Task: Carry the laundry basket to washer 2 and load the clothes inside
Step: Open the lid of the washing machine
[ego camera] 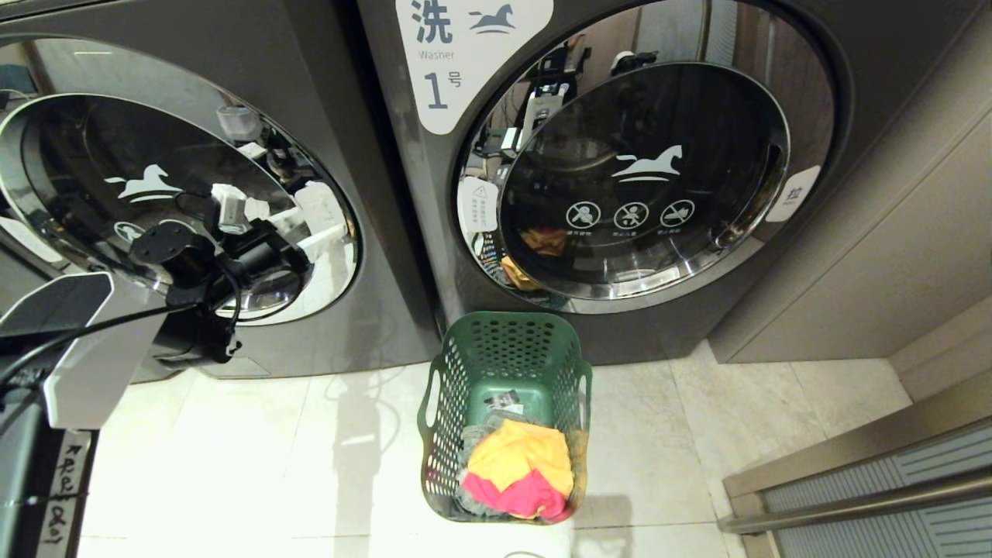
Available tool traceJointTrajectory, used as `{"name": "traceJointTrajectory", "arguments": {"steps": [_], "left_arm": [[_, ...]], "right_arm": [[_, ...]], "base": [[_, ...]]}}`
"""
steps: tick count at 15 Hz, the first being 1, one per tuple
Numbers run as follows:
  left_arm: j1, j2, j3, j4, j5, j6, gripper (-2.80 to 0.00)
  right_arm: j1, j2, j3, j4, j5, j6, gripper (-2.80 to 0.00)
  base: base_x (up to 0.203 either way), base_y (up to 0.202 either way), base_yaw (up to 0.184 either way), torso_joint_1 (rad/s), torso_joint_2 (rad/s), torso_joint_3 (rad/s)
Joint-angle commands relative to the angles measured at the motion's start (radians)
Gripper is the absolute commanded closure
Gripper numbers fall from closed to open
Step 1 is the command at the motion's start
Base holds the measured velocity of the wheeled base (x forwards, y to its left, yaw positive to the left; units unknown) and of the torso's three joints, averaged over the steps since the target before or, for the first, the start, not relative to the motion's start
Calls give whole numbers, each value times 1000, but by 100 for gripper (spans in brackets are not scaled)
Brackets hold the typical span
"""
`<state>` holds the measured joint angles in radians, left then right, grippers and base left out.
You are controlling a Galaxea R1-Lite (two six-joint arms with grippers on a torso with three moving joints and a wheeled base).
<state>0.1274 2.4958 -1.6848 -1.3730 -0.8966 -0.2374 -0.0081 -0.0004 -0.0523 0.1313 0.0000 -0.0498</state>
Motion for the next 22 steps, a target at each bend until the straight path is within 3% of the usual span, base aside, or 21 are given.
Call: {"name": "traceJointTrajectory", "arguments": {"steps": [1, 6, 15, 19, 22], "left_arm": [[0, 21, -12, -8, -5, -3, -280], [-1, 30, -18, -8, -101, -5, -280], [-38, 11, -20, -9, -108, -21, -280], [-82, 7, 0, -66, -107, -85, -280], [-94, 12, 4, -74, -102, -88, -280]], "right_arm": [[0, 0, 0, 1, 0, -1, 0], [0, 0, 0, 1, 0, -1, 0], [0, 0, 0, 1, 0, -1, 0], [0, 0, 0, 1, 0, -1, 0], [0, 0, 0, 1, 0, -1, 0]], "base": [[0, 0, 0, 0, 0, 0], [0, 0, 0, 0, 0, 0], [0, 0, 0, 0, 0, 0], [0, 0, 0, 0, 0, 0], [0, 0, 0, 0, 0, 0]]}}
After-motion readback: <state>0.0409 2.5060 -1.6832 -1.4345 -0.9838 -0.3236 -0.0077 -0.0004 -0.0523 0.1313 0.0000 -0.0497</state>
